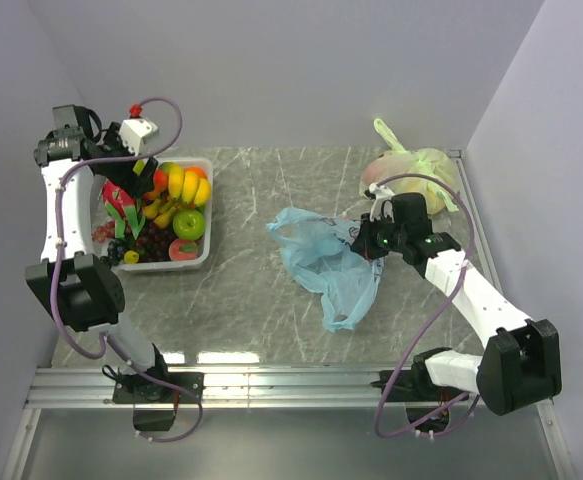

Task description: Place the fake fruits into the plastic bag and tie a complex knot

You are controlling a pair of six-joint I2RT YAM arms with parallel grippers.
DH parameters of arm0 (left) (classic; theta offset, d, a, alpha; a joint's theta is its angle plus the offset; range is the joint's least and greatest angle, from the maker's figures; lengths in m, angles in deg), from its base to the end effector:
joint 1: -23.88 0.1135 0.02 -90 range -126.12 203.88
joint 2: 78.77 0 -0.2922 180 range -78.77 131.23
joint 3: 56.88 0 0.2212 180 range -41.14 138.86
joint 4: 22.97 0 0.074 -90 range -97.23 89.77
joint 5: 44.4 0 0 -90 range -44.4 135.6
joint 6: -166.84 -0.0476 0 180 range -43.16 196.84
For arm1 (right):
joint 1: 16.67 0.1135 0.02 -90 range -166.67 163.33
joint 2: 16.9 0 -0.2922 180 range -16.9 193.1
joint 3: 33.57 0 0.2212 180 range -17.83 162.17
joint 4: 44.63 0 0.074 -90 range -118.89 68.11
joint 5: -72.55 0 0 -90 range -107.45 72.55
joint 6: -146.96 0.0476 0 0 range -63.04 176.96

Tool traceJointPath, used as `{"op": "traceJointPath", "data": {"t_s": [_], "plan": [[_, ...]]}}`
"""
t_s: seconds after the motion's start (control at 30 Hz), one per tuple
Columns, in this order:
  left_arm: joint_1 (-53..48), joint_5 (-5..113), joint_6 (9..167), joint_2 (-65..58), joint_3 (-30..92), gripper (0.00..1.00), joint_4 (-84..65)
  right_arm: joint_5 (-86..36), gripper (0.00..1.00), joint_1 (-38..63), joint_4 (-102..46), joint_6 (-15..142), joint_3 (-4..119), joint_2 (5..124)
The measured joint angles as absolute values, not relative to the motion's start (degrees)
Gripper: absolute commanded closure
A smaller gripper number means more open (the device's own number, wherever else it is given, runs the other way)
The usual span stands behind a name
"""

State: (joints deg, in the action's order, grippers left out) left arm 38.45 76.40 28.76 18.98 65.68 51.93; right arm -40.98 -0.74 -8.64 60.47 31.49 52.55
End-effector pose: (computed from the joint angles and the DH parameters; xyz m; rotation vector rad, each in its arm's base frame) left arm 0.3293 0.0604 0.4077 0.8760 2.1184 -0.1061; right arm 0.2136 0.0807 0.2940 -0.4640 2.2389 0.6449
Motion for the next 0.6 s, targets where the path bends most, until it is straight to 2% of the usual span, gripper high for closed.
{"op": "traceJointPath", "data": {"t_s": [0.6], "plan": [[38.9,80.5,20.8,28.2,62.6,0.09,46.7,-37.6,1.0,0.0,-7.7,60.2,33.7,53.5]]}}
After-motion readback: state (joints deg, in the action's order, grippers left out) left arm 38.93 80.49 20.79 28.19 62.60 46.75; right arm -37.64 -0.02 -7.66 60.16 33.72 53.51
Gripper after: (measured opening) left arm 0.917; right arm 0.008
